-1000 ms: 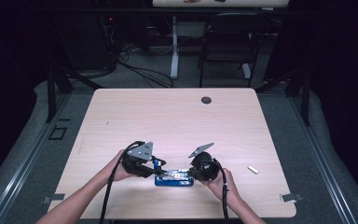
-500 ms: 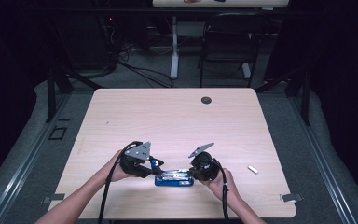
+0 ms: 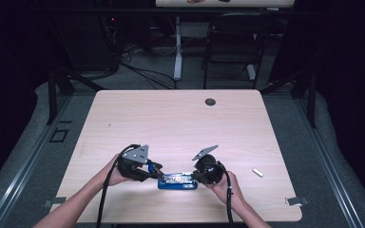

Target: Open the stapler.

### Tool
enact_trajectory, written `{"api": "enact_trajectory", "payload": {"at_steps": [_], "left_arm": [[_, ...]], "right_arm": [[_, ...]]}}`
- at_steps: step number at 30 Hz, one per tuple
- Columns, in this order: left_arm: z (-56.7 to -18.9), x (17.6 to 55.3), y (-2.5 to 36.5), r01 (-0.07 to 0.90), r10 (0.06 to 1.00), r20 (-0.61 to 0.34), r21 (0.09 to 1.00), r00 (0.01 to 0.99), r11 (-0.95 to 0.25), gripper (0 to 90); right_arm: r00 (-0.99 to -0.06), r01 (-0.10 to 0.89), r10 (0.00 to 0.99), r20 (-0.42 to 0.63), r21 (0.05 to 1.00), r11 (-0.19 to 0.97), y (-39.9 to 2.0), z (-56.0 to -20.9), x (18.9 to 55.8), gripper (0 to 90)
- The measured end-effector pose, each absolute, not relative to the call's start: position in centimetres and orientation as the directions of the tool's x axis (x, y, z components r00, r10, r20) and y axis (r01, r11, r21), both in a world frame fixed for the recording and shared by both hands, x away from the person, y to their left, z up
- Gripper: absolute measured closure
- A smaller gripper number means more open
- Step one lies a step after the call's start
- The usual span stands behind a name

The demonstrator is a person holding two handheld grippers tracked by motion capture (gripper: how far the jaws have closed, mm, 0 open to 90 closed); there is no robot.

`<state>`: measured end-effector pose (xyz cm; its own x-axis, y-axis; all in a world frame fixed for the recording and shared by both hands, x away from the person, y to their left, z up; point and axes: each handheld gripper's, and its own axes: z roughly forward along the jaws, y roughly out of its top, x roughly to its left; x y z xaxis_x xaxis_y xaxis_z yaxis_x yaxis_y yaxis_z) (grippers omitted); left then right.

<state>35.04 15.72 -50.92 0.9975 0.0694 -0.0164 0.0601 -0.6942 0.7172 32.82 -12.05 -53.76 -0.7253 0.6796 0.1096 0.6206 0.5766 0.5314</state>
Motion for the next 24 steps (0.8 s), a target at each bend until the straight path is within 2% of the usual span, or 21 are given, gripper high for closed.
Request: {"api": "enact_trajectory", "payload": {"at_steps": [24], "left_arm": [[-52.1,35.1,17.5,0.11,0.099,-0.055,0.678,0.994,-0.727,65.5]], "right_arm": [[-0.721,0.62,0.685,0.103,0.536,0.572,-11.9,-53.8,32.8,85.3]]}}
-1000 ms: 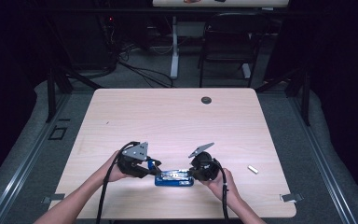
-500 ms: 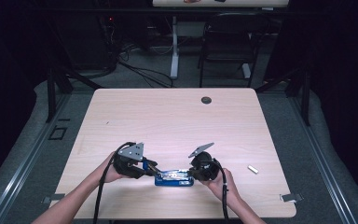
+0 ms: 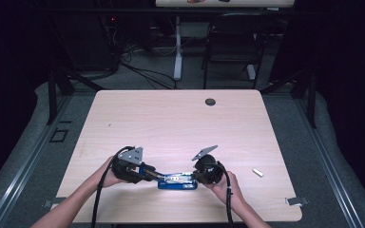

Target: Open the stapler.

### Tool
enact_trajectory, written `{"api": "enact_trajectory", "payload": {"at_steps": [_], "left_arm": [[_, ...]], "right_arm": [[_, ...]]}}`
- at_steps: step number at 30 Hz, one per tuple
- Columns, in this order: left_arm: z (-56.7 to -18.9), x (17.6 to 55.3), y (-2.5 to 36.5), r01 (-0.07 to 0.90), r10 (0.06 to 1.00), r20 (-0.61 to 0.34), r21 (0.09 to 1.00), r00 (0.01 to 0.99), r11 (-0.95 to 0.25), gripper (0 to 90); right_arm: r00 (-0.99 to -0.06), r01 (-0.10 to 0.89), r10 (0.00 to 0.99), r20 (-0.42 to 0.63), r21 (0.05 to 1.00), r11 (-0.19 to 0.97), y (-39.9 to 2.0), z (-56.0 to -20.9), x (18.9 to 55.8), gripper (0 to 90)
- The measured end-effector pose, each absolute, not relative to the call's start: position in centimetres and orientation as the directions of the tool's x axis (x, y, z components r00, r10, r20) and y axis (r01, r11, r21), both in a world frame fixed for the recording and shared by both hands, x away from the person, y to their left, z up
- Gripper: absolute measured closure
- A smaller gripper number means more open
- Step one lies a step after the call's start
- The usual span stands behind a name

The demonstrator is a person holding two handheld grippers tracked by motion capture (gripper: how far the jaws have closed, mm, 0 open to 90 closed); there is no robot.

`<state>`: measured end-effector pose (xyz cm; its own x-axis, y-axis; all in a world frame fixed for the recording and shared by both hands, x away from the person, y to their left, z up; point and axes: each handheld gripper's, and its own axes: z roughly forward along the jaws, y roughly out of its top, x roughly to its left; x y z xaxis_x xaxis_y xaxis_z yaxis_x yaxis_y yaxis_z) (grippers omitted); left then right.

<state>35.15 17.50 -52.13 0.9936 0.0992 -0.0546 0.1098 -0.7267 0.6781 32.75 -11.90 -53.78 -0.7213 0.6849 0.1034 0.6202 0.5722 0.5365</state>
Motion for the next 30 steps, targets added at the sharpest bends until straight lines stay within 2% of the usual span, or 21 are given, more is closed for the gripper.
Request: {"api": "enact_trajectory", "payload": {"at_steps": [30], "left_arm": [[-53.06,35.13,18.11,0.125,0.105,-0.069,0.653,0.992,-0.747,64.9]], "right_arm": [[-0.718,0.627,0.687,0.114,0.534,0.567,-12.02,-53.77,32.76,85.3]]}}
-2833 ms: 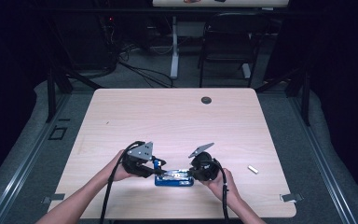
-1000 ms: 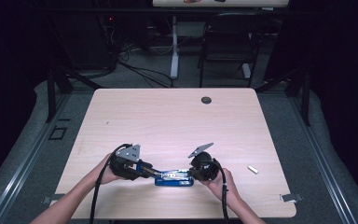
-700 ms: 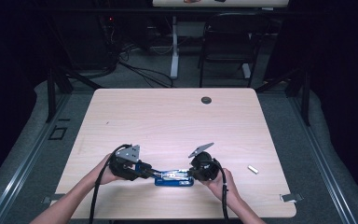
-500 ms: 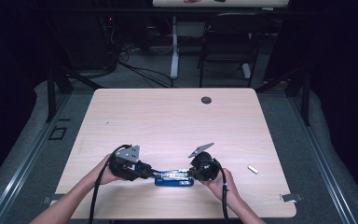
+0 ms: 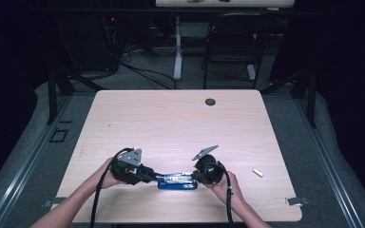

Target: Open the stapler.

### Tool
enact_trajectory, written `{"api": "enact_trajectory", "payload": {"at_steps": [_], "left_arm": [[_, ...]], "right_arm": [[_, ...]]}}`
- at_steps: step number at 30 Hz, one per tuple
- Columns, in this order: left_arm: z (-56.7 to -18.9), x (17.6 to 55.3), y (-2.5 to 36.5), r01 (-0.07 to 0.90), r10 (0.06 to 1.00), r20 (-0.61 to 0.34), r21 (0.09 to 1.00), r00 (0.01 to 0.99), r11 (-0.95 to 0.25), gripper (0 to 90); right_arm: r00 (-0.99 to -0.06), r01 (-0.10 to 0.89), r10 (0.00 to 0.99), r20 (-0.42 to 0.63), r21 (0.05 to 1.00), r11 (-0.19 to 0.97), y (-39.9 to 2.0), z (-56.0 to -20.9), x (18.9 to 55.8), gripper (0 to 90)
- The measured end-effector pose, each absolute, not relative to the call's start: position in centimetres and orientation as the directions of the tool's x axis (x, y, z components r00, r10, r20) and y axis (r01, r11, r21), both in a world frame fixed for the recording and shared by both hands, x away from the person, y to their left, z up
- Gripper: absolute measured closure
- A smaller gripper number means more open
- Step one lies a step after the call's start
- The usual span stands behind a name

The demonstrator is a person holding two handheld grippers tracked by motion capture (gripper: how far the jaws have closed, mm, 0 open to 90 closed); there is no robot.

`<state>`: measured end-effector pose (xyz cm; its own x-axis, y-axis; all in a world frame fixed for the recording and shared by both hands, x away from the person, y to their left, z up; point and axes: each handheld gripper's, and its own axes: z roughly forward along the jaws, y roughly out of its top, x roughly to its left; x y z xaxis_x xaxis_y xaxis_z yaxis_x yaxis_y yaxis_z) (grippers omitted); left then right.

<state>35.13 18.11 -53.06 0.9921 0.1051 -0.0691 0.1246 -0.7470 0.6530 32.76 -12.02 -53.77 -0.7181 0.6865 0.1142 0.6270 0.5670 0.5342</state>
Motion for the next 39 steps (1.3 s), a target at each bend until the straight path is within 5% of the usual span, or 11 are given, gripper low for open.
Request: {"api": "enact_trajectory", "payload": {"at_steps": [39], "left_arm": [[-54.5,35.5,18.7,0.161,0.116,-0.112,0.615,0.987,-0.772,64.8]], "right_arm": [[-0.714,0.631,0.69,0.118,0.535,0.561,-12.0,-53.8,32.8,85.3]]}}
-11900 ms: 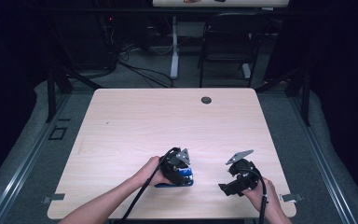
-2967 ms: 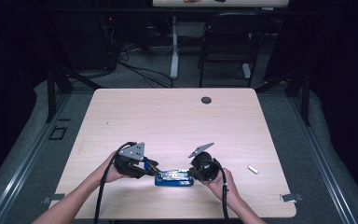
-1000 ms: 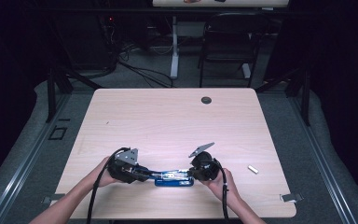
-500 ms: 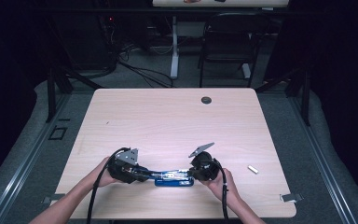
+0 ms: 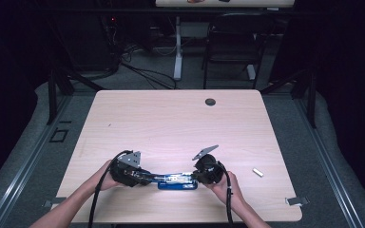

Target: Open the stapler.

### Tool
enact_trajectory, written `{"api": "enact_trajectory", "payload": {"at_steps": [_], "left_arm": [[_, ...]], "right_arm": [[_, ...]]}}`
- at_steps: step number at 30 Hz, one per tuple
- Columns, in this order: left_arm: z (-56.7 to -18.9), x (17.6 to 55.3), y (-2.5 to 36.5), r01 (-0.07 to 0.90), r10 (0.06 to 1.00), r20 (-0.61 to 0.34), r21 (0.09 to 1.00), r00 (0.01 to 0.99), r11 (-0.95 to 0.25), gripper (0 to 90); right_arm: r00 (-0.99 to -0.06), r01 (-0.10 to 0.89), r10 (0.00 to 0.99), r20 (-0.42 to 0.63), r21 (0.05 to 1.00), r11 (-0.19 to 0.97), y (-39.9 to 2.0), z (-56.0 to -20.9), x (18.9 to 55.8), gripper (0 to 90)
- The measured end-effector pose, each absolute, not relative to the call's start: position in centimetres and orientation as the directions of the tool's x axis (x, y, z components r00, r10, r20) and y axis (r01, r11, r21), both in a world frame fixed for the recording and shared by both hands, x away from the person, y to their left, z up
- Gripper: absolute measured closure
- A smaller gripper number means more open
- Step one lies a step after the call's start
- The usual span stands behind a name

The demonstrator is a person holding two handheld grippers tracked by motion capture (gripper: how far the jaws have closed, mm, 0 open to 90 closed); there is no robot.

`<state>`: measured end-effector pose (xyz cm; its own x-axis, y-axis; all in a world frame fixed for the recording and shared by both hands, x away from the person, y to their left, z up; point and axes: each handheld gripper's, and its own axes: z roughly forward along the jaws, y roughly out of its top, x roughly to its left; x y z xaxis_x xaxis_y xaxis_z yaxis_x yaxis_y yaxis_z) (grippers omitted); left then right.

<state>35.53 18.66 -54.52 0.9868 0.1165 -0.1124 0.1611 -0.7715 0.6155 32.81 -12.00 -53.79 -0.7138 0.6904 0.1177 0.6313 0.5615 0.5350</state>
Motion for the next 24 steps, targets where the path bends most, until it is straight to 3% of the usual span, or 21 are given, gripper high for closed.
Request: {"api": "enact_trajectory", "payload": {"at_steps": [24], "left_arm": [[-56.0,36.7,17.7,0.159,0.105,-0.126,0.569,0.986,-0.807,63.1]], "right_arm": [[-0.695,0.665,0.708,0.121,0.481,0.571,-11.8,-53.4,33.0,85.2]]}}
